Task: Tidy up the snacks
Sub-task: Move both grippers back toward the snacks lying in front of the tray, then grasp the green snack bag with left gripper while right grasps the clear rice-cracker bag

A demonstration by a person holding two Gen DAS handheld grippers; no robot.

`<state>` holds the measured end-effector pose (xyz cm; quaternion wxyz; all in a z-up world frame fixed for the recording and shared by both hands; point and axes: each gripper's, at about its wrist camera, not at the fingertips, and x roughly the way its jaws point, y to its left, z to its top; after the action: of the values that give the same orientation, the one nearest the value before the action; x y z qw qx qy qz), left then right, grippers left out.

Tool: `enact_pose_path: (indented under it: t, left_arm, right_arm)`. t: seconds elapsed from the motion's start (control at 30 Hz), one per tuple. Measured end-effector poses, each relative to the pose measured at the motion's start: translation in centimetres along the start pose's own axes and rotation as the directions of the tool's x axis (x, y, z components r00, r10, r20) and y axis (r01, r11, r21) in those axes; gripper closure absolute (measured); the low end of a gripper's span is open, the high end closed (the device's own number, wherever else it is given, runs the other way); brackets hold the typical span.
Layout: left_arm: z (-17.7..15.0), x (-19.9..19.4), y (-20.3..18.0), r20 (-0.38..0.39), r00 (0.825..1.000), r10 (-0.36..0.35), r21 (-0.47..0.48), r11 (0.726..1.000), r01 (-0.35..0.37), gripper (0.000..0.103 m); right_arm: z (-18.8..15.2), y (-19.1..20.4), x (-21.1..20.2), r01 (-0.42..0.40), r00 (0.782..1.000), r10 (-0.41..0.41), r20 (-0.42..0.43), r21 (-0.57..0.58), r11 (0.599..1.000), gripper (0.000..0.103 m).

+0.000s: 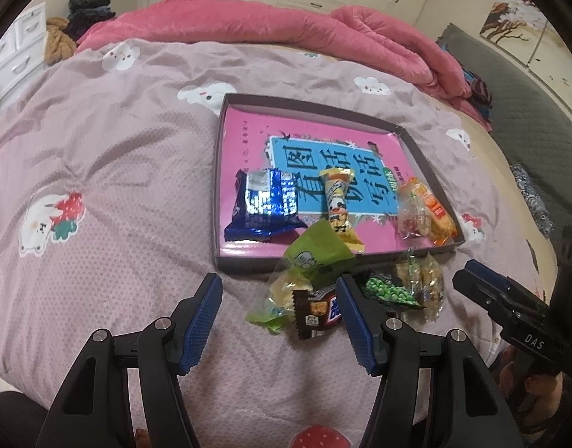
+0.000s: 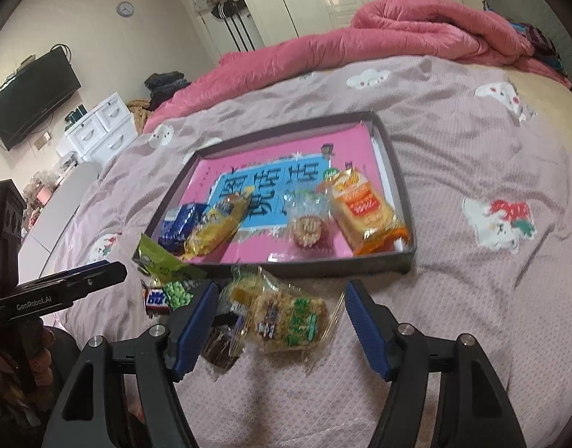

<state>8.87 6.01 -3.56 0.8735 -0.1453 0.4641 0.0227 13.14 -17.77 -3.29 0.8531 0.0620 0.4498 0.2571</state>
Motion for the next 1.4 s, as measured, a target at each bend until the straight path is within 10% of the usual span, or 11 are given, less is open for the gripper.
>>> enact_pose_path:
  t: [0.83,1.4]
  left_arm:
    - [1.1,5.1,2.0,-0.088,0.987,-0.132,-0.147,0.982,0.118,0.038]
    - [-0.4,6.4,0.3,-0.14,0.985,-0.1,-0.052,0.994,0.093,0.041]
  right_arm:
    - [-0.9,-0.1,2.8,0.004,0.997,-0.001,-0.08,0.029,1.0,0.033]
    - [-1.3,-1.6,3.7,-0.043,0.989,0.058,-0.137,0.11,0.993,0.037]
